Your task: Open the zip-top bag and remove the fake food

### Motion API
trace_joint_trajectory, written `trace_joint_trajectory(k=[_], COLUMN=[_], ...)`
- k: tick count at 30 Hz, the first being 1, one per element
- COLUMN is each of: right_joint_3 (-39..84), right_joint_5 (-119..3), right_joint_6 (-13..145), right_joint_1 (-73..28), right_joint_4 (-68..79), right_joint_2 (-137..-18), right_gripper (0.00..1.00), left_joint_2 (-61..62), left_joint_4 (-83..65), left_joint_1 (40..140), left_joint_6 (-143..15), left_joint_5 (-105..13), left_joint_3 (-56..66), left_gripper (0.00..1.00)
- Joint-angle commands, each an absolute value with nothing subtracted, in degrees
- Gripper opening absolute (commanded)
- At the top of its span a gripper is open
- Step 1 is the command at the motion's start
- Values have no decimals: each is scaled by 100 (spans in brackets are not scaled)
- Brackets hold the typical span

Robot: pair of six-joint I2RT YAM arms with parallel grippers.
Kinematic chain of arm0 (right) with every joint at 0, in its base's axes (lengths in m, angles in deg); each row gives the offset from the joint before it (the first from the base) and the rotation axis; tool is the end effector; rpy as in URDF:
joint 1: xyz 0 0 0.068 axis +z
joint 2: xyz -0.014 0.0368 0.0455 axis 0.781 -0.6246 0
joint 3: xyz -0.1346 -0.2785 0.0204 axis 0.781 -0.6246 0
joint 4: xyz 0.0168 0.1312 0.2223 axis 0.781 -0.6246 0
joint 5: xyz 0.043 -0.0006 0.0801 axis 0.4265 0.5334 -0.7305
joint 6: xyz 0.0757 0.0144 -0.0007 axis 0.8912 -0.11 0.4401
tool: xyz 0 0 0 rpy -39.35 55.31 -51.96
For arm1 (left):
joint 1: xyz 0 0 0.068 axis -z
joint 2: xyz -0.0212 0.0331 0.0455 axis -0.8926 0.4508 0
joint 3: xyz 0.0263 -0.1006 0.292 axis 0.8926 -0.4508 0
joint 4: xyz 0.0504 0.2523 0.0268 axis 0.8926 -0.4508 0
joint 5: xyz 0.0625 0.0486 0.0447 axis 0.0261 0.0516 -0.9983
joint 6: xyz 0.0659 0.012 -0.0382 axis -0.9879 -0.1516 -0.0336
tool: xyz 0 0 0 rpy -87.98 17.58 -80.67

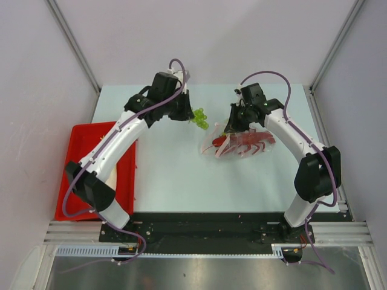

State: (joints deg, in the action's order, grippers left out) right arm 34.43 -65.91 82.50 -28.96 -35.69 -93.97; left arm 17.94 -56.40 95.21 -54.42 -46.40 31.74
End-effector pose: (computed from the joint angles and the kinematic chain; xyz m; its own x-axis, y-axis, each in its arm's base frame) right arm 0.3576 0.1669 0.3201 -0.8772 0.0489 -0.4777 -0.1922 0.8760 0.4425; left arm 0.3154 -0.2081 0.4125 -0.7202 0.0376 -0.6927 0.3871 0.8504 -0.3562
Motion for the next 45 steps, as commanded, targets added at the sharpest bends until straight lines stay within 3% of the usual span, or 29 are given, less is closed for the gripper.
trace_joint_trajectory(k=[1, 8, 14, 17, 25, 33, 37, 39, 40, 43, 45], right_joint_3=[3532, 3567, 3567, 3576, 3593, 3567, 3576, 3576, 3576, 3558, 3575], right_joint_5=[-6728, -7035, -7141, -7238, -7265, -7212, -7220, -7247, -7247, -7291, -7335], right_joint_6=[8106, 8193, 8185, 8211, 8211, 8185, 8185, 8185, 8202, 8220, 8255], right_joint_1=[-2903, -2894, -2894, -2885, -2824, -2797, -2780, -2762, -2719, -2639, -2621], right_joint_4=[-3516, -3498, -3498, -3472, -3481, -3516, -3507, -3516, -3516, -3507, -3463], right_joint_2=[-9395, -9307, -9245, -9280, -9298, -9289, -9298, -9324, -9333, -9359, -9395], right_gripper=[0, 0, 0, 0, 0, 0, 0, 0, 0, 0, 0], left_joint_2=[1224, 241, -823, -1054, -668, 62, -165, -306, -498, -964, -1123], left_joint_4=[-5798, -6458, -6328, -5862, -5150, -4894, -4850, -5112, -5201, -5491, -5588], left_joint_1=[9432, 8616, 6973, 6165, 5846, 5652, 5644, 5652, 5644, 5644, 5644], left_joint_6=[-5269, -5111, -5128, -5322, -5489, -5463, -4955, -4708, -4472, -4154, -4179], left_joint_5=[-5863, -7693, -7554, -6929, -6569, -6120, -6234, -6374, -6514, -6796, -6902], left_joint_3=[3535, 2763, 1296, 479, -182, -77, -927, -1149, -1341, -1588, -1572], left_gripper=[0, 2, 6, 8, 6, 5, 5, 14, 39, 83, 86])
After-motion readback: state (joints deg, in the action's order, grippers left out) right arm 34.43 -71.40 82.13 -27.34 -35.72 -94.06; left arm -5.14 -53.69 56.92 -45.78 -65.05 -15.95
